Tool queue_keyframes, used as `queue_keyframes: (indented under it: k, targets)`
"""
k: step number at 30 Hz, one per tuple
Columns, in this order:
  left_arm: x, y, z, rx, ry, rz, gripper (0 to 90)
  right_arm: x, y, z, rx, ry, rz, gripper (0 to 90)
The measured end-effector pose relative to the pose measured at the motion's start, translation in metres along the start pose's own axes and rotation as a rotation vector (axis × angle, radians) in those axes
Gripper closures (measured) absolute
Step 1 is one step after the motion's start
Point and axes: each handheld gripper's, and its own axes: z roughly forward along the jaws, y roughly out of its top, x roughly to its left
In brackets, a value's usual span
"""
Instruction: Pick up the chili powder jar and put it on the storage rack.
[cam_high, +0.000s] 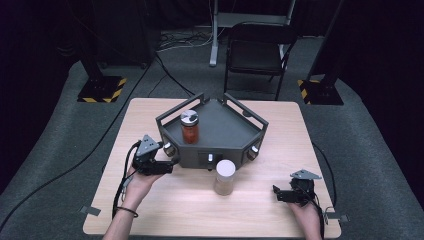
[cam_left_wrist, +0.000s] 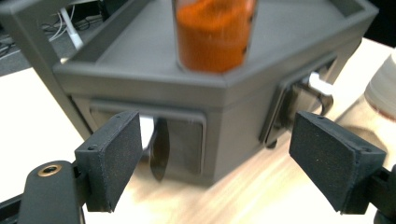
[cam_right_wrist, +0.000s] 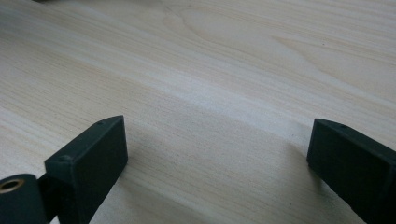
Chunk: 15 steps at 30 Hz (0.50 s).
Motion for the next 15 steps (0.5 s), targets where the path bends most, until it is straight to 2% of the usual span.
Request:
queue_keyframes:
  k: [15]
  targets:
    - [0.007, -0.043, 0.002, 0.058, -0.006, -0.024, 16.7, 0.000, 0.000, 0.000, 0.000, 0.000, 0.001, 4.2]
